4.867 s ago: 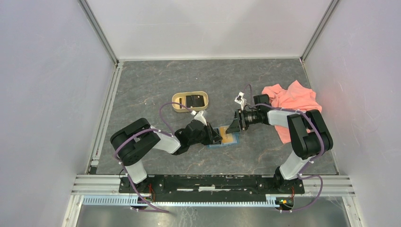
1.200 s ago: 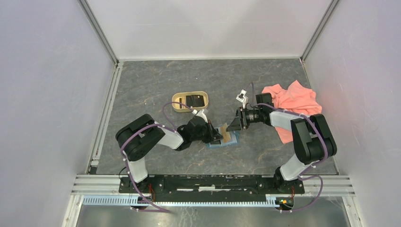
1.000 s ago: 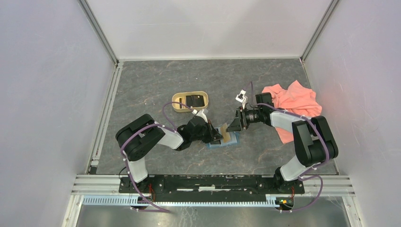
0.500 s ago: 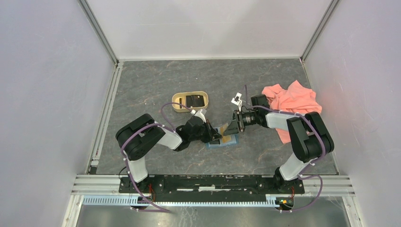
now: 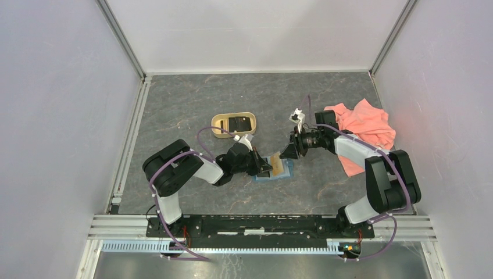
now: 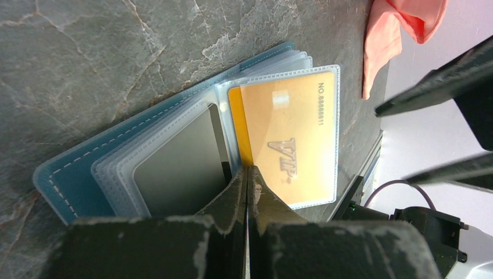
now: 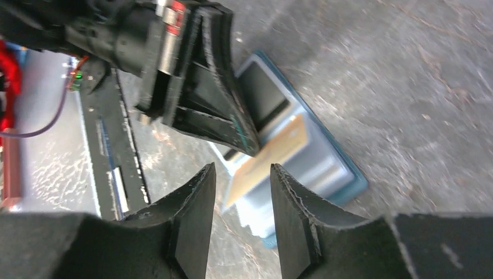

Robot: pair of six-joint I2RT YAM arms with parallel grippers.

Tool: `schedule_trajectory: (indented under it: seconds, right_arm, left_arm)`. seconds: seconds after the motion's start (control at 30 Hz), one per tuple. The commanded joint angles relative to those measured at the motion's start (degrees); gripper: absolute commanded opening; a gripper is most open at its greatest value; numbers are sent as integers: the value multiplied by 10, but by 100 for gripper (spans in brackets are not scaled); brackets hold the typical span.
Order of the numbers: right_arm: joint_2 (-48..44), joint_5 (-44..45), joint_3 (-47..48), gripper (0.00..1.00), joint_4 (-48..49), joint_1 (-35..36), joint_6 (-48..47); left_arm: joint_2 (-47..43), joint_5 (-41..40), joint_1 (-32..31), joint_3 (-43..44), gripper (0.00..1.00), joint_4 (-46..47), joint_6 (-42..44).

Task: Put the credit cards into the card holder
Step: Turn over the card slot in the card holder.

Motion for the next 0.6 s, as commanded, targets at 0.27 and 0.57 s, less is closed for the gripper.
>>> schedule_trajectory:
  seconds: [0.27,0.57]
  right_arm:
    - [23,134,19,5,-39,1,-33]
    - [41,119,29,0,-43,37,-39]
  left_arm:
    - [23,-13,7,-11,2,-49,-2]
    - [21,-11,7,-13,2,-46,-2]
